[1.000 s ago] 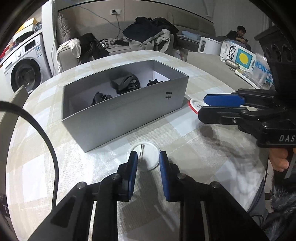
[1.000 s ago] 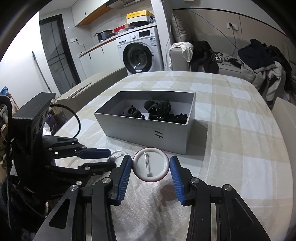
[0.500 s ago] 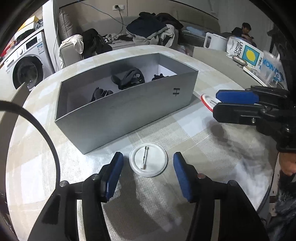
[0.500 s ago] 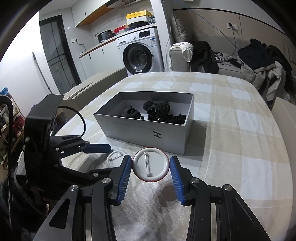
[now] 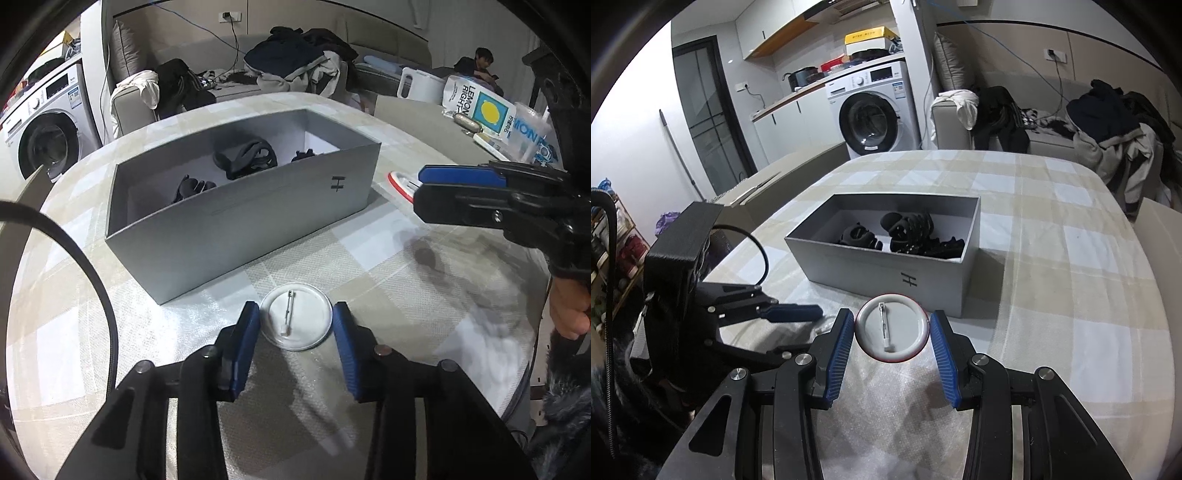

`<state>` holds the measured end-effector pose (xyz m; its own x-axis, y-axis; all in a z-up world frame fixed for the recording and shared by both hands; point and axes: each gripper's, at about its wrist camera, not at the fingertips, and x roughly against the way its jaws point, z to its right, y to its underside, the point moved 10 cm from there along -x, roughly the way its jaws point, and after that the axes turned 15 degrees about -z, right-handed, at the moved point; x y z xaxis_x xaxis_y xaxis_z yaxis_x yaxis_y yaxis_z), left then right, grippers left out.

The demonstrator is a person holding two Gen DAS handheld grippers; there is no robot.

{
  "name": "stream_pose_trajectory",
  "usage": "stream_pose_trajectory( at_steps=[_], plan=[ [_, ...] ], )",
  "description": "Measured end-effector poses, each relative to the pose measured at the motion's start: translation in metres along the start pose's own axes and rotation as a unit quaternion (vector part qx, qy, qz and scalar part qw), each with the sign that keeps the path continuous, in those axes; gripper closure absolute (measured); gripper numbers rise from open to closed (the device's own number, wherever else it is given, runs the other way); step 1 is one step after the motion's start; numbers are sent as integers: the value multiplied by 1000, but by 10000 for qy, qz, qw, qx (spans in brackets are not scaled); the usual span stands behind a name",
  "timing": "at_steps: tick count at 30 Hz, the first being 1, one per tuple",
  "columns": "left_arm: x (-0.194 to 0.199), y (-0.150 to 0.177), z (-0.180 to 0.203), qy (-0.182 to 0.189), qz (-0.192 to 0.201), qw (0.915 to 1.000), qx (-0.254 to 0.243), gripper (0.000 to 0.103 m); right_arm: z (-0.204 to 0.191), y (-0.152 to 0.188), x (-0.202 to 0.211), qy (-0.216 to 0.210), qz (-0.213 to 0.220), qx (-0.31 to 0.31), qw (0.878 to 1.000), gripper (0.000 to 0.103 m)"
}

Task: Organize jewelry
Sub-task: 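Carry both white badges over the grey box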

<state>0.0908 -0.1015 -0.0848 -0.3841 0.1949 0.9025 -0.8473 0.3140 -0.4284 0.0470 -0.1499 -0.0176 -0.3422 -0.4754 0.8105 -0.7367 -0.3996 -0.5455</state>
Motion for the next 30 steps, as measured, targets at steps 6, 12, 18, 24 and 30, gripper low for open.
stream_pose_trajectory(
  at_steps=[6, 12, 18, 24, 30],
  plan=[
    [1, 2, 0, 55, -54, 10000, 2, 82, -3, -4, 5, 7, 87, 19, 10000, 62],
    [2, 6, 0, -12, -93, 10000, -21, 73, -3, -3, 0, -3, 46, 53, 10000, 62],
    [-2, 4, -11, -179, -136, 9995, 206, 49, -1, -2, -1, -9, 31, 25, 10000, 62],
    [-6, 2, -6, -166, -115, 9998, 84, 65, 2, -1, 0, -24, 39, -9, 10000, 62],
    [-1, 5, -3, -78, -146, 9999, -29, 66, 4, -1, 1, -39, 47, -27, 10000, 62]
  ],
)
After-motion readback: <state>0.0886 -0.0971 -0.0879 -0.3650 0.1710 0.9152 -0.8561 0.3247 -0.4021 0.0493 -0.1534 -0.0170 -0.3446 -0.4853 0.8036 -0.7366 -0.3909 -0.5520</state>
